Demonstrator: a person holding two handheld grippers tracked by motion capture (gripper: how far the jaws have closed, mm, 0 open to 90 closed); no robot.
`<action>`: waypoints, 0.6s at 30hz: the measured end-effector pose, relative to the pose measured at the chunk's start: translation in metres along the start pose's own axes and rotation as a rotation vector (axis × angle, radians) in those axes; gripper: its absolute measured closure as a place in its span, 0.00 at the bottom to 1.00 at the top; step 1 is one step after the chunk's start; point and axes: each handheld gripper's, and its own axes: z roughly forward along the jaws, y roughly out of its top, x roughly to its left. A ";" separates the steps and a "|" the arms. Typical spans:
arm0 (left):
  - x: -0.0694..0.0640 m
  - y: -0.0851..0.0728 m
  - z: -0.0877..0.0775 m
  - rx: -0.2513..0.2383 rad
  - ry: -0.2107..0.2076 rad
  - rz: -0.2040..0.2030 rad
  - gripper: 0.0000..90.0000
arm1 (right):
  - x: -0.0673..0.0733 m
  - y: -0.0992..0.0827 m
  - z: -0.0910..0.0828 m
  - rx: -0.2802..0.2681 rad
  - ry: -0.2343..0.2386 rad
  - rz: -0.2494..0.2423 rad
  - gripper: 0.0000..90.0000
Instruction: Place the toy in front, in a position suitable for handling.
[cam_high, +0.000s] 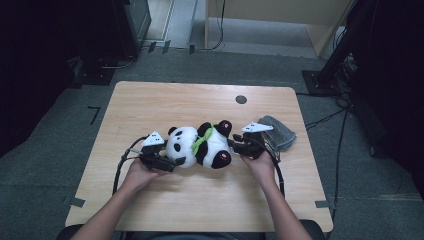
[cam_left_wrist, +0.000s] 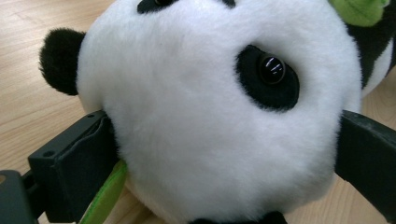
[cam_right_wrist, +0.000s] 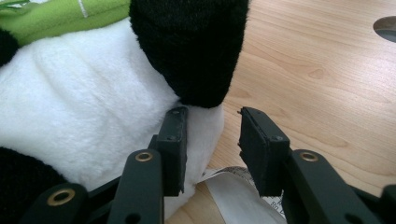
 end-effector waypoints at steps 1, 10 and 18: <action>0.000 0.000 -0.001 0.002 0.004 0.005 0.01 | 0.000 0.000 0.000 0.000 -0.004 0.000 0.65; -0.003 -0.001 -0.009 0.007 0.034 0.020 0.28 | -0.010 0.005 -0.007 0.027 -0.059 0.003 0.50; -0.004 -0.001 -0.010 0.013 0.037 0.013 0.30 | -0.042 0.017 -0.024 -0.011 -0.106 0.019 0.46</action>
